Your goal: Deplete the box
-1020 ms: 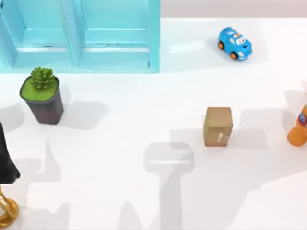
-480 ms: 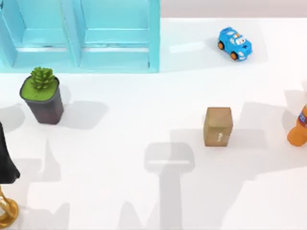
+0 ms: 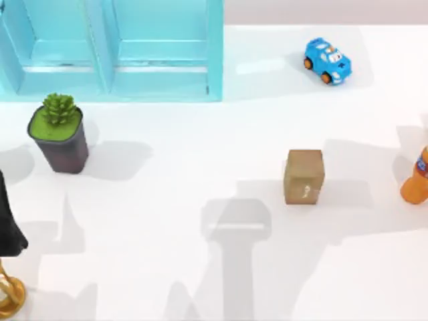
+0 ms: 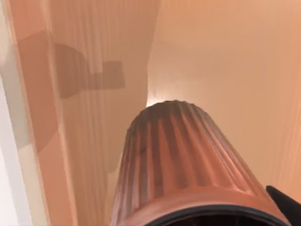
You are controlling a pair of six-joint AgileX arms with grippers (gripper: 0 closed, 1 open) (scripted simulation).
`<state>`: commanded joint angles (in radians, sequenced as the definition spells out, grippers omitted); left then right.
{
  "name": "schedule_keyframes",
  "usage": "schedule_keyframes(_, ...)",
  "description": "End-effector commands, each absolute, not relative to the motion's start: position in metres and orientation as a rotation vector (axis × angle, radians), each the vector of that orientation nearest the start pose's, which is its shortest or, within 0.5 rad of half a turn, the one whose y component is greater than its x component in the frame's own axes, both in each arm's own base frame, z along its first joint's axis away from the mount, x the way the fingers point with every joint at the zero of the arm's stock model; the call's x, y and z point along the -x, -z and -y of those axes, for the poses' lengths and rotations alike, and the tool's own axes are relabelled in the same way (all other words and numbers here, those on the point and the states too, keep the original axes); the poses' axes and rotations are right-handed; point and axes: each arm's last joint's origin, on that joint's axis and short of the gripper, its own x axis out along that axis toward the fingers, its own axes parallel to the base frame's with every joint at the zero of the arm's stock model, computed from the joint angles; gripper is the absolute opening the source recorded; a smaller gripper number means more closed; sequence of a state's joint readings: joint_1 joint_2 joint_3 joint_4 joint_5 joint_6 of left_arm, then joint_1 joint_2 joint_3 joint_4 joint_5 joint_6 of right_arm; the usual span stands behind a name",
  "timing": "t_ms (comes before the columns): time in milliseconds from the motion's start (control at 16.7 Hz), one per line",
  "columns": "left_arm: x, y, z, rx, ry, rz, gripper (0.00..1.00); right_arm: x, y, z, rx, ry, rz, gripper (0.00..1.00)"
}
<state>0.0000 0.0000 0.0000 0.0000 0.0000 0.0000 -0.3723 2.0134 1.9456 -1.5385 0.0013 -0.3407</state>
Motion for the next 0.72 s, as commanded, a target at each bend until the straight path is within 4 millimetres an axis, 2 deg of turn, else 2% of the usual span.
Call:
schedule_keyframes(180,-0.106,-0.160,0.001,0.000,0.000,0.000,1.00,-0.363,-0.270,0.085,-0.034,0.012,-1.668,0.00)
schedule_keyframes(360,-0.106,-0.160,0.001,0.000,0.000,0.000,1.00,-0.358,-0.254,0.018,-0.017,0.034,-1.716,0.00)
schedule_keyframes(540,-0.106,-0.160,0.001,0.000,0.000,0.000,1.00,-0.341,-0.239,-0.055,0.014,0.064,-1.716,0.00)
schedule_keyframes(720,-0.106,-0.160,0.001,0.000,0.000,0.000,1.00,-0.313,-0.225,-0.121,0.036,0.082,-1.677,0.00)
